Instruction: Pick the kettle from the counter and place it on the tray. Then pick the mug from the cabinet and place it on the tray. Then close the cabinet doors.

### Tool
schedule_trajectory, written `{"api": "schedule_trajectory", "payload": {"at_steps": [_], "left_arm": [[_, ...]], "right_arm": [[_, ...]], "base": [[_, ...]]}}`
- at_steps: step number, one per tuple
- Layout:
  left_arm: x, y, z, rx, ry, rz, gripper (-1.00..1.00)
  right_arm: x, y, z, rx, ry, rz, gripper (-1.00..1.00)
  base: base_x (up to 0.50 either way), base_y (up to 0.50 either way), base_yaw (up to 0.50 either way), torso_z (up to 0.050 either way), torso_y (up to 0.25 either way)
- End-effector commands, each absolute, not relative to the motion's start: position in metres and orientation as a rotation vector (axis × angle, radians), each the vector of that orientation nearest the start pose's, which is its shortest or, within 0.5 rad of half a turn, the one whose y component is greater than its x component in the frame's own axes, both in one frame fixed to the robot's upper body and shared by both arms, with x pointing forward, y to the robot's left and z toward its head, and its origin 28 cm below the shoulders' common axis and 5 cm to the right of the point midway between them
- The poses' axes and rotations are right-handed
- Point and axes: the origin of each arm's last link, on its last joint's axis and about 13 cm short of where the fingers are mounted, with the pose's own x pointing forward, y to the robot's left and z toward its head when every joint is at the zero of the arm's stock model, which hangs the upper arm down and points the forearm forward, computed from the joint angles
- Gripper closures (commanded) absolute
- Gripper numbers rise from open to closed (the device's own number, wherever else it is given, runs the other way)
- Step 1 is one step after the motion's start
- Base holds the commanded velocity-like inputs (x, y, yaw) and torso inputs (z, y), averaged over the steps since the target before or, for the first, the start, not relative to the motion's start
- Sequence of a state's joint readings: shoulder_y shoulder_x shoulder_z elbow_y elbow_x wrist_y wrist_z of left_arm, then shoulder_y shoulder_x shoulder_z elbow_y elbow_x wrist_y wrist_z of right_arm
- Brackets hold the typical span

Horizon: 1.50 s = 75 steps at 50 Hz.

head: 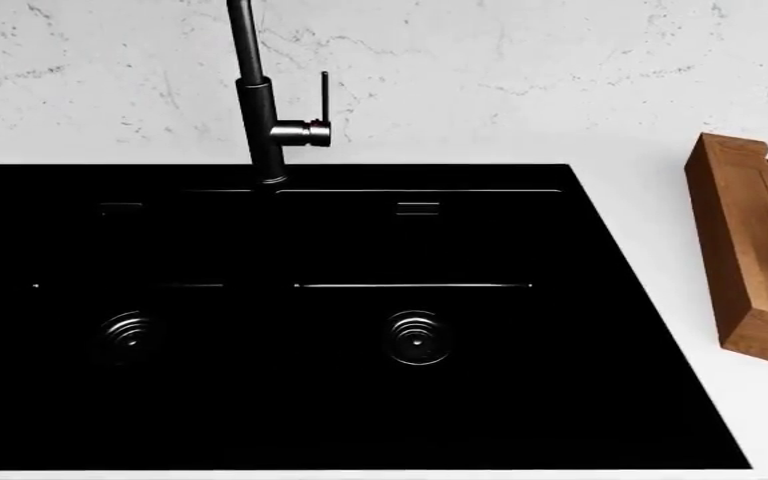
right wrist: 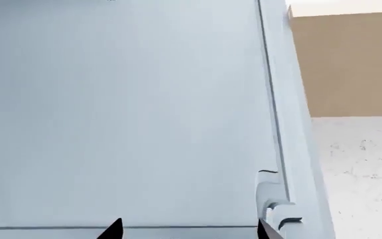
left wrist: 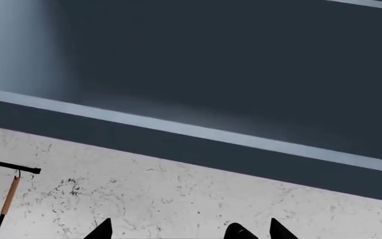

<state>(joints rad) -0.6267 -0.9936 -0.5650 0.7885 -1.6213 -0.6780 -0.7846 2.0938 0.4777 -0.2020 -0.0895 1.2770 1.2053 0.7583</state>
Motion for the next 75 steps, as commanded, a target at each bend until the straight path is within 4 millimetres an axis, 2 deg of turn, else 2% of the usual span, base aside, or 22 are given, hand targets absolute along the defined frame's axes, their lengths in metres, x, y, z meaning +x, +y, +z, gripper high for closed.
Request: {"api": "schedule_trajectory", "payload": {"at_steps": [1,8,30,46,75], "left_arm": [[0.142,0.312,0.332,-0.179,-0.636,0.067,-1.00],[0.141,0.314,0.330,-0.181,-0.636,0.071,-1.00],[0.140,0.319,0.327,-0.181,-0.632,0.081,-1.00],[0.141,0.318,0.327,-0.182,-0.628,0.077,-1.00],[0.144,0.321,0.319,-0.186,-0.612,0.086,-1.00]], "right_arm": [[0.211,-0.108,0.520,0.088,-0.635,0.225,-1.00],[0.227,-0.100,0.519,0.101,-0.606,0.259,-1.00],[0.281,-0.089,0.490,0.103,-0.485,0.254,-1.00],[0.323,-0.089,0.458,0.099,-0.384,0.204,-1.00],[0.377,-0.091,0.397,0.050,-0.206,0.116,-1.00]], "base": [[0.00,0.00,0.00,0.000,0.000],[0.00,0.00,0.00,0.001,0.000],[0.00,0.00,0.00,0.000,0.000],[0.00,0.00,0.00,0.000,0.000],[0.00,0.00,0.00,0.000,0.000]]}}
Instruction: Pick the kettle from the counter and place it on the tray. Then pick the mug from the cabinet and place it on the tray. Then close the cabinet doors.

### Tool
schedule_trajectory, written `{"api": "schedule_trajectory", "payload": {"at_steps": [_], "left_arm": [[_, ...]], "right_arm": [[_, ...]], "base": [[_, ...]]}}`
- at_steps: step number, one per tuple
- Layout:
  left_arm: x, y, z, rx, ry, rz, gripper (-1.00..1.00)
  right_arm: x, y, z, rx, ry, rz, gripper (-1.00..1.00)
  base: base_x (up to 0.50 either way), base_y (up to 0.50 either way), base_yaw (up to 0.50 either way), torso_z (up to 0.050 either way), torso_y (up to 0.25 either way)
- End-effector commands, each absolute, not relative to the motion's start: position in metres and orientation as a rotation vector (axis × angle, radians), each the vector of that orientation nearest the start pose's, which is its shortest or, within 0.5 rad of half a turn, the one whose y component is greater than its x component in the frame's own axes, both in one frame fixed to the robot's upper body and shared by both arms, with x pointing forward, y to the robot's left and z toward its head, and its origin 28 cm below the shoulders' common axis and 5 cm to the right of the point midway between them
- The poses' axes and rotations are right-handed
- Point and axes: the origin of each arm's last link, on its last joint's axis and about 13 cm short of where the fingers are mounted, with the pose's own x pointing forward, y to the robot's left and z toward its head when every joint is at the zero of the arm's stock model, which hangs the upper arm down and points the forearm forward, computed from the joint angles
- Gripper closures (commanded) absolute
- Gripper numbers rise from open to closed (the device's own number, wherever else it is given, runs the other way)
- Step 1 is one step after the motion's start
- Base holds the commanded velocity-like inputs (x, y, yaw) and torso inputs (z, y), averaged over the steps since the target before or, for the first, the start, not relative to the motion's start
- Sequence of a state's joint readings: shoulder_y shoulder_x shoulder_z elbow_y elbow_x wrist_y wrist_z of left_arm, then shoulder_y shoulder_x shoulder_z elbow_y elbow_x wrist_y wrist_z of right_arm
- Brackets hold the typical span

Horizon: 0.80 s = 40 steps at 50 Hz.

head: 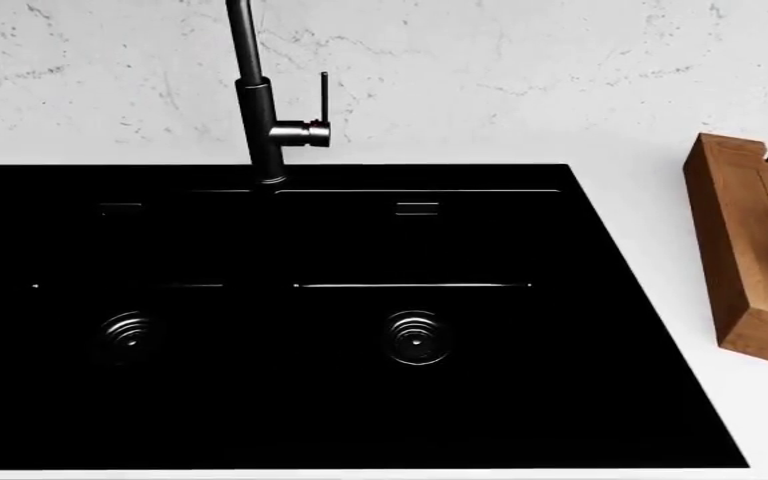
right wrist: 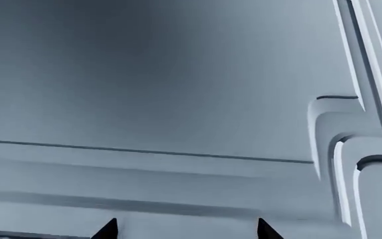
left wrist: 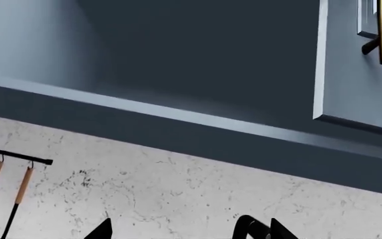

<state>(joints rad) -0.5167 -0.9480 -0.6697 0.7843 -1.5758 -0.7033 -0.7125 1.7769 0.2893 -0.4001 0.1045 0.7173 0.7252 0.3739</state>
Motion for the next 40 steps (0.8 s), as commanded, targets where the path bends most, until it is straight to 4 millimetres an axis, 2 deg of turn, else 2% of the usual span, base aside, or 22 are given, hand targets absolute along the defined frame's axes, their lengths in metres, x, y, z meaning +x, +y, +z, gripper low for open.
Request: {"api": "schedule_trajectory", "payload": {"at_steps": [1,21,40], "left_arm": [[0.145,0.321,0.318,-0.186,-0.611,0.086,-1.00],[0.147,0.321,0.314,-0.187,-0.601,0.089,-1.00],[0.151,0.321,0.313,-0.181,-0.588,0.088,-1.00]], "right_arm": [[0.379,-0.091,0.395,0.049,-0.199,0.113,-1.00],[0.402,-0.089,0.356,0.028,-0.097,0.096,-1.00],[0.420,-0.089,0.326,-0.029,0.047,0.095,-1.00]], "base": [[0.00,0.00,0.00,0.000,0.000],[0.00,0.00,0.00,0.000,0.000],[0.00,0.00,0.00,0.000,0.000]]}}
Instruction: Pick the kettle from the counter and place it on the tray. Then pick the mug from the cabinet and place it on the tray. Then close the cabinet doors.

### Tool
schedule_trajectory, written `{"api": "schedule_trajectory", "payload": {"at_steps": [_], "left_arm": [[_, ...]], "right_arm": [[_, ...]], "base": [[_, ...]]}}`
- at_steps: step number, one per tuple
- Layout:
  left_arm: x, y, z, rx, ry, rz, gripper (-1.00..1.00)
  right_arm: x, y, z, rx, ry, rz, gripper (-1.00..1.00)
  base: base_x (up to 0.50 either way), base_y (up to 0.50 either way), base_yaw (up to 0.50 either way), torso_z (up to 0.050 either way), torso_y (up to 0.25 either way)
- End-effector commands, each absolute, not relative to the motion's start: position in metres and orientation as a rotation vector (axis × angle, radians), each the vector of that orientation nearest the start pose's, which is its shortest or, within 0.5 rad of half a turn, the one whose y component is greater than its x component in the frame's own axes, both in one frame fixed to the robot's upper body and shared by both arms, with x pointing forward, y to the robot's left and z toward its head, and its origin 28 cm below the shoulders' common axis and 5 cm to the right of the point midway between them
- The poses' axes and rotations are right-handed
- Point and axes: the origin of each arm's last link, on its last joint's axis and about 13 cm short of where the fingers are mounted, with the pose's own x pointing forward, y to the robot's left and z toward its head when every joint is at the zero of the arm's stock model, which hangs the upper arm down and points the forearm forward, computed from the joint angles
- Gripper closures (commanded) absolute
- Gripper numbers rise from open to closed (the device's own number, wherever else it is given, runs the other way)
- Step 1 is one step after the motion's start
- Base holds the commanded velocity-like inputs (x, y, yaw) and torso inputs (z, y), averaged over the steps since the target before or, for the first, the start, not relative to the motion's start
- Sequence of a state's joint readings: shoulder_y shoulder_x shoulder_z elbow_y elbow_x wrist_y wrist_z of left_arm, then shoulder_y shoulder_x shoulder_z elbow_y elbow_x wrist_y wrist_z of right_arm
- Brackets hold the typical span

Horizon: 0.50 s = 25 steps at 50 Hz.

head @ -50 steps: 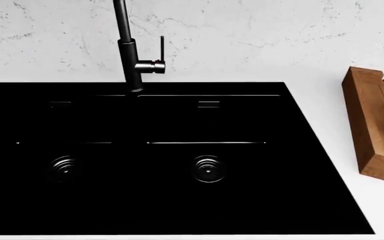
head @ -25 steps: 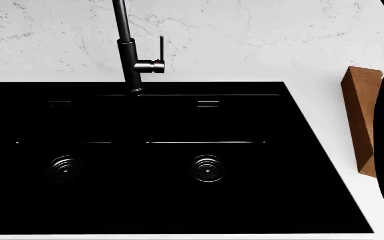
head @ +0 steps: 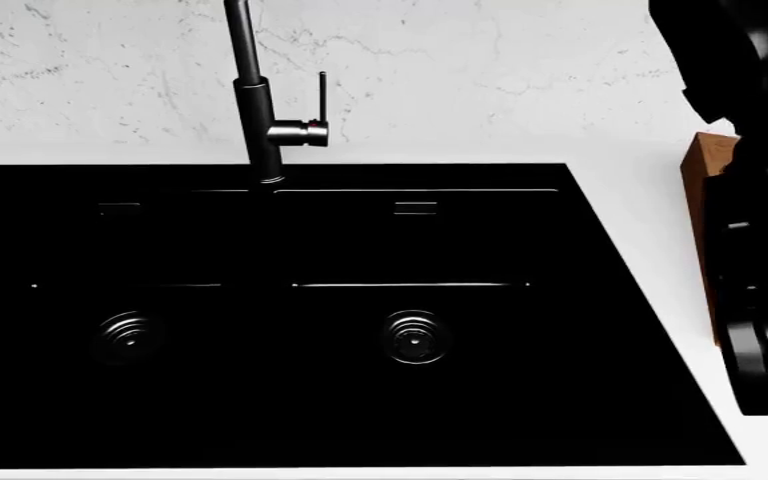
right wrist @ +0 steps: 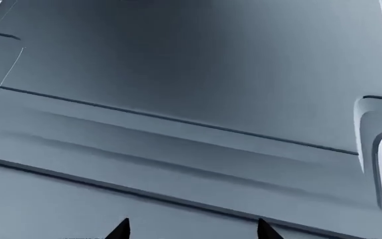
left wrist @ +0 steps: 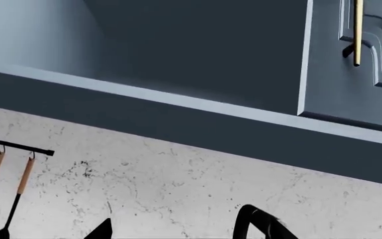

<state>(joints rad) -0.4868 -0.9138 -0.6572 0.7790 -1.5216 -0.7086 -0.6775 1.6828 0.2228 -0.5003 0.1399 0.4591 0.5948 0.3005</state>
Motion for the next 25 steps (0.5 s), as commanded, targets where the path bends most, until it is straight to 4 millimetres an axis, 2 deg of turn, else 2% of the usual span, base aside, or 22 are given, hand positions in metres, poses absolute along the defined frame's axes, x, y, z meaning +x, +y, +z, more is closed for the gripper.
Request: {"api": "schedule_trajectory", "payload": {"at_steps": [1,4,7,9,13,17,21,25], "left_arm": [[0.151,0.321,0.313,-0.181,-0.588,0.088,-1.00],[0.152,0.321,0.312,-0.182,-0.587,0.089,-1.00],[0.152,0.321,0.312,-0.182,-0.586,0.090,-1.00],[0.152,0.322,0.312,-0.182,-0.585,0.091,-1.00],[0.153,0.322,0.311,-0.182,-0.583,0.094,-1.00],[0.153,0.321,0.311,-0.182,-0.582,0.095,-1.00],[0.153,0.320,0.313,-0.181,-0.585,0.093,-1.00],[0.151,0.318,0.316,-0.180,-0.591,0.088,-1.00]], "right_arm": [[0.420,-0.089,0.326,-0.031,0.052,0.095,-1.00],[0.419,-0.089,0.328,-0.031,0.044,0.094,-1.00],[0.409,-0.089,0.343,0.001,-0.054,0.109,-1.00],[0.396,-0.088,0.360,0.010,-0.154,0.122,-1.00],[0.348,-0.087,0.397,0.017,-0.379,0.177,-1.00],[0.294,-0.088,0.420,0.030,-0.511,0.163,-1.00],[0.250,-0.091,0.426,-0.022,-0.596,0.078,-1.00],[0.212,-0.095,0.415,-0.056,-0.633,0.039,-1.00]], "base": [[0.01,0.00,0.01,0.000,0.000],[0.00,0.00,0.01,0.000,0.000],[0.00,0.00,0.01,0.000,0.000],[0.01,0.00,0.01,0.000,0.000],[0.00,0.00,0.00,0.000,0.000],[0.00,0.00,0.00,0.000,0.000],[0.00,0.00,0.00,0.000,0.000],[0.00,0.00,0.00,0.000,0.000]]}}
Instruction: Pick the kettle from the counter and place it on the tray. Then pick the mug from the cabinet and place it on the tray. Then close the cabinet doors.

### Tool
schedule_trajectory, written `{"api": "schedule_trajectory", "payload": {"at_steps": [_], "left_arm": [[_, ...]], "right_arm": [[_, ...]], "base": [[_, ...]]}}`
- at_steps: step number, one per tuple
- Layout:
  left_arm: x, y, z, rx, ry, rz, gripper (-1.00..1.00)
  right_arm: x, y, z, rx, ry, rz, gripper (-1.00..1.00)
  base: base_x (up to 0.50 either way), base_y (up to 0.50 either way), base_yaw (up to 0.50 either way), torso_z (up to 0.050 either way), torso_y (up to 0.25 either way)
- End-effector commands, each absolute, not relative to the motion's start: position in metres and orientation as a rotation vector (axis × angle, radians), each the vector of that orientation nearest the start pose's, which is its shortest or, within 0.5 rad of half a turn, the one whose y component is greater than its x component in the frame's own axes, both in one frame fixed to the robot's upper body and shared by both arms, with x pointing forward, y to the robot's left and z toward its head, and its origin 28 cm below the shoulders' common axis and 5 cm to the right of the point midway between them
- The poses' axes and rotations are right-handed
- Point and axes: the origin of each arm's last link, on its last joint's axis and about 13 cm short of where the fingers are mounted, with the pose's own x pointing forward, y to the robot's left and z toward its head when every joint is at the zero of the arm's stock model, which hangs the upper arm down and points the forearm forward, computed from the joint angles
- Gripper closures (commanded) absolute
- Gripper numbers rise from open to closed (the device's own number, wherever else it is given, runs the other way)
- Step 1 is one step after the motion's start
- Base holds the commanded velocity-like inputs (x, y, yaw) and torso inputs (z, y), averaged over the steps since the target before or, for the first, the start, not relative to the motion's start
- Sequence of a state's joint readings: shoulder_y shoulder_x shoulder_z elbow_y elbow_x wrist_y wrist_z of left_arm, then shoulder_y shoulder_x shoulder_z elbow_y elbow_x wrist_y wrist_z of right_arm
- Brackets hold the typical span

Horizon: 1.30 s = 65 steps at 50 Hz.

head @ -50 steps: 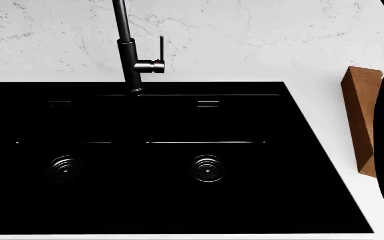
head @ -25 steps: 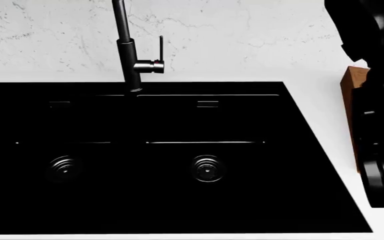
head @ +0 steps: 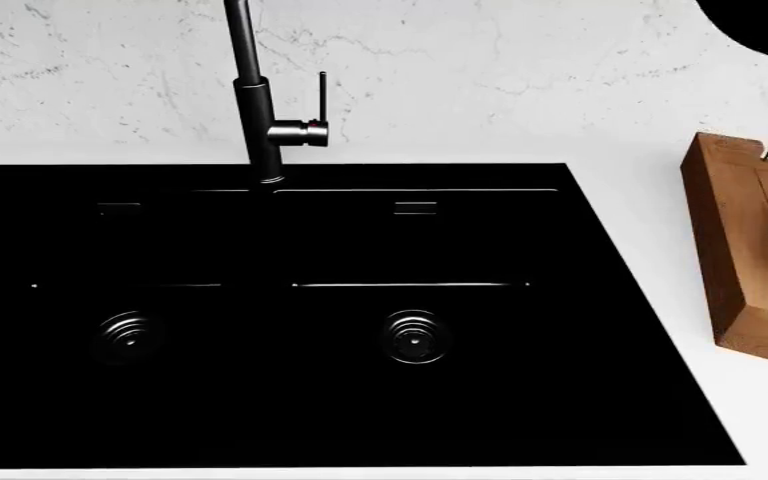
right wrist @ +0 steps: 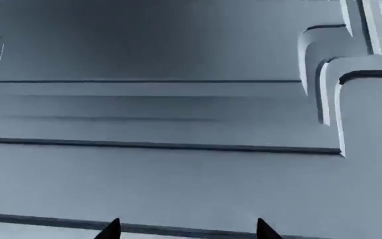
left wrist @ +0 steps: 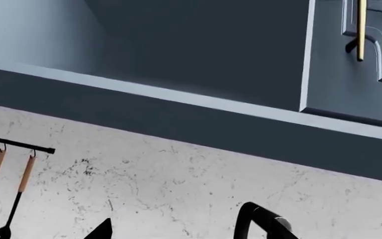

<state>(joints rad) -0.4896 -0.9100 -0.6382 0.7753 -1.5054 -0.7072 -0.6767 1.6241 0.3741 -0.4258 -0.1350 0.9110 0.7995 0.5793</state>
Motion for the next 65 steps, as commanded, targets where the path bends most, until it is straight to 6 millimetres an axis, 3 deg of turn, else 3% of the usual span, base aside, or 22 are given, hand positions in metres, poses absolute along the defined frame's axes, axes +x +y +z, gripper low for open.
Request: {"api": "schedule_trajectory", "payload": {"at_steps": [1,10,18,27,65], "left_arm": [[0.151,0.318,0.316,-0.179,-0.592,0.087,-1.00],[0.148,0.313,0.321,-0.177,-0.603,0.073,-1.00],[0.144,0.310,0.326,-0.174,-0.614,0.063,-1.00],[0.144,0.307,0.329,-0.173,-0.617,0.053,-1.00],[0.145,0.307,0.326,-0.166,-0.611,0.048,-1.00]], "right_arm": [[0.205,-0.097,0.412,-0.061,-0.646,0.047,-1.00],[0.150,-0.104,0.374,-0.105,-0.706,0.064,-1.00],[0.128,-0.108,0.339,-0.112,-0.710,0.051,-1.00],[0.124,-0.114,0.325,-0.107,-0.703,0.006,-1.00],[0.127,-0.113,0.317,-0.100,-0.685,0.013,-1.00]], "base": [[0.00,0.00,0.00,0.000,0.000],[0.00,0.00,0.00,0.000,0.000],[0.00,0.00,0.00,0.000,0.000],[0.00,0.05,0.00,0.000,0.000],[0.00,0.50,0.00,0.000,0.000]]}}
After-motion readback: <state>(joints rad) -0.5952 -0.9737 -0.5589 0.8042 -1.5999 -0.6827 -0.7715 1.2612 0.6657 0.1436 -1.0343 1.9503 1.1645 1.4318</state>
